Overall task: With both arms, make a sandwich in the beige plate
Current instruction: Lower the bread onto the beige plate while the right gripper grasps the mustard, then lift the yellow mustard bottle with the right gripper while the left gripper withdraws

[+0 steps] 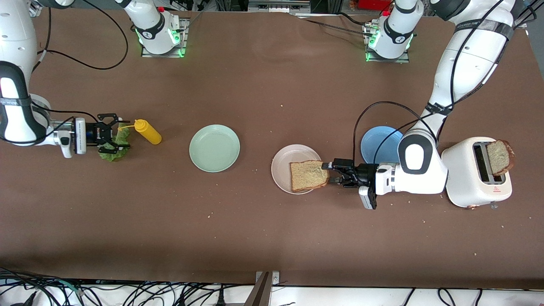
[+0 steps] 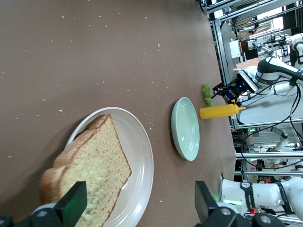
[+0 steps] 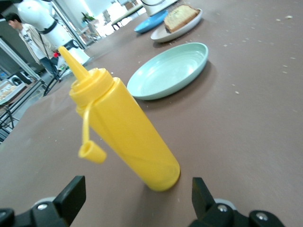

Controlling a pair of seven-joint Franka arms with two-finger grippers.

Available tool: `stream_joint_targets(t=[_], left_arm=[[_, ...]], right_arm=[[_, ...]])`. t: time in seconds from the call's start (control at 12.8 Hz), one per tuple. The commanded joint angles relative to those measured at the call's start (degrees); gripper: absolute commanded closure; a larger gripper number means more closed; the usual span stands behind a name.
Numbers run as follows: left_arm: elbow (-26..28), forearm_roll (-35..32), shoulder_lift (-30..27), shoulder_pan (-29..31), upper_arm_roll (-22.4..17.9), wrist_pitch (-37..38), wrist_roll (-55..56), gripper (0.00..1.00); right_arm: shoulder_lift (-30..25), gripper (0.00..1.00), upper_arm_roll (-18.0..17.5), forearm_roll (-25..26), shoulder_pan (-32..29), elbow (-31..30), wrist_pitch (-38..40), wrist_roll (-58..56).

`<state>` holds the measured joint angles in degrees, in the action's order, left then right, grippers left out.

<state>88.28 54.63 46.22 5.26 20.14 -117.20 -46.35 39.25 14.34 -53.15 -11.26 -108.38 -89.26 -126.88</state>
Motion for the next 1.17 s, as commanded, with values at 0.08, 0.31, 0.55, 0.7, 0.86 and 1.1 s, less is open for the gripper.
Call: stream_joint_targets(t=[0.08,0.31,0.55,0.7,0.86,1.1], left_arm=[[0.23,-9.87,-3.40,-0.51,-0.54,-1.36,1.95,0.00],[0.23,-20.84,-7.53,-0.51,-0.19,-1.18,9.93,0.00],[0.23,-29.55,-11.05,-0.60,0.07,-0.57,13.04,0.00],[0.23,-33.87,-12.90,-0.77,0.07,-0.57,13.12,0.00],[0.23,-34.24,-13.78,-0.69,-0.10,0.22,13.13,0.00],[0.05,-41.33,-16.50,-0.77,0.16,1.10,14.35,0.00]], right_arm=[[1.88,0.00,-2.38,-1.87,-0.61,0.71,1.10,-3.90],[2.49,0.00,-2.91,-1.96,-0.52,1.76,1.10,-3.99],[3.73,0.00,-4.50,-2.57,-0.70,2.82,1.19,-5.04],[4.17,0.05,-4.93,-2.57,-0.61,2.91,1.19,-5.40],[4.08,0.78,-5.20,-2.66,-0.43,3.52,1.01,-6.79],[3.91,1.00,-5.99,-2.31,0.79,6.15,0.40,-5.84]])
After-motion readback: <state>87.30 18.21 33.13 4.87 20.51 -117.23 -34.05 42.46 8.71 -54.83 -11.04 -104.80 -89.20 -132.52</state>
